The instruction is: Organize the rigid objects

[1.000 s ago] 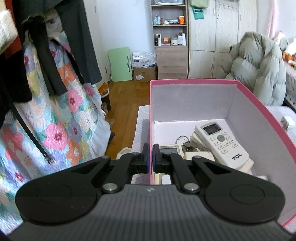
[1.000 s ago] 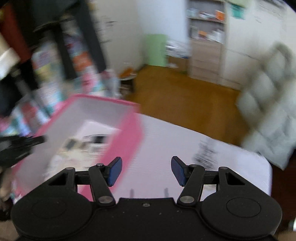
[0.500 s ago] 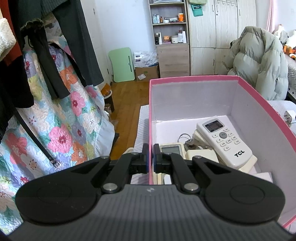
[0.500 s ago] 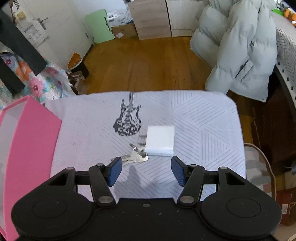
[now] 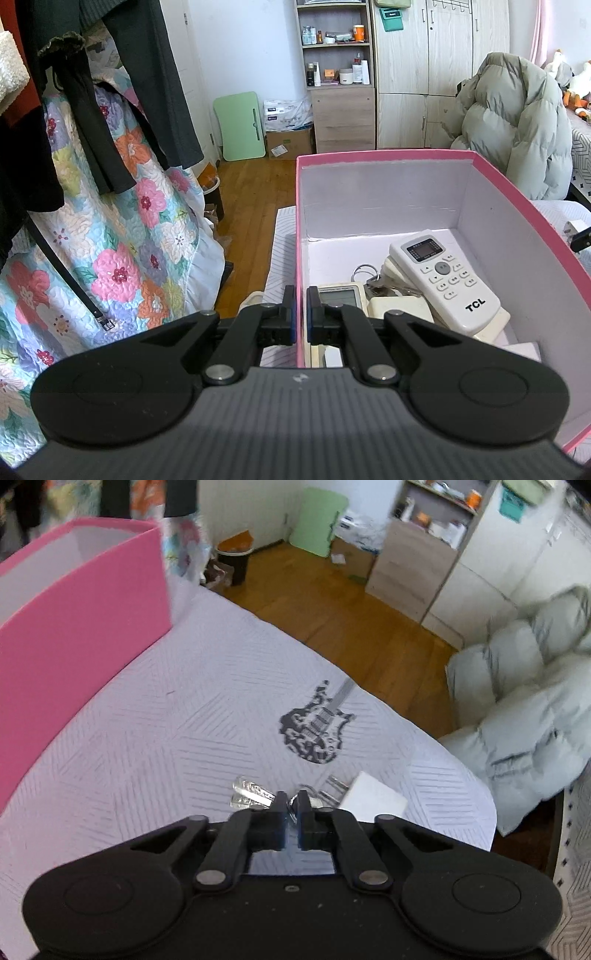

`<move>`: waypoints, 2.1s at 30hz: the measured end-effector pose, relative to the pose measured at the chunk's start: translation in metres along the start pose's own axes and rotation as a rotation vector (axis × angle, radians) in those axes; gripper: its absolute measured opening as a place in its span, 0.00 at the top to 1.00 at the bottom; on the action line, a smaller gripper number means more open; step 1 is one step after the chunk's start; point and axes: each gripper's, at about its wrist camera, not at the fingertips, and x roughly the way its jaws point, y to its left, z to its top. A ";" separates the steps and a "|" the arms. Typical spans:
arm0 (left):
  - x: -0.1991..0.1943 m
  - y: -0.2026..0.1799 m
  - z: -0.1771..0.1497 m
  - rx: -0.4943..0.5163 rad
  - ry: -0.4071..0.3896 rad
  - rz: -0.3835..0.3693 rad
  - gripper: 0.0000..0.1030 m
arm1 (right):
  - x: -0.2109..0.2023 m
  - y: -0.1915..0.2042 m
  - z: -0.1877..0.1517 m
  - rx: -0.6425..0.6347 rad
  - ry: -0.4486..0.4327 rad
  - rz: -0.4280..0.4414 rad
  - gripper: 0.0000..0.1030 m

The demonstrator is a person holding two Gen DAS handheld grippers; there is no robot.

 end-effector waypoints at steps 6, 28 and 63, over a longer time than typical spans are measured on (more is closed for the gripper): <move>0.000 0.000 0.000 -0.001 0.000 0.000 0.96 | -0.041 -0.006 0.008 0.207 -0.116 0.110 0.96; 0.003 0.000 0.001 -0.033 0.014 -0.025 0.95 | -0.147 0.094 0.066 0.201 -0.397 0.601 0.96; 0.001 0.003 0.001 -0.030 0.006 -0.034 0.94 | -0.014 0.050 0.011 0.270 0.004 0.336 0.97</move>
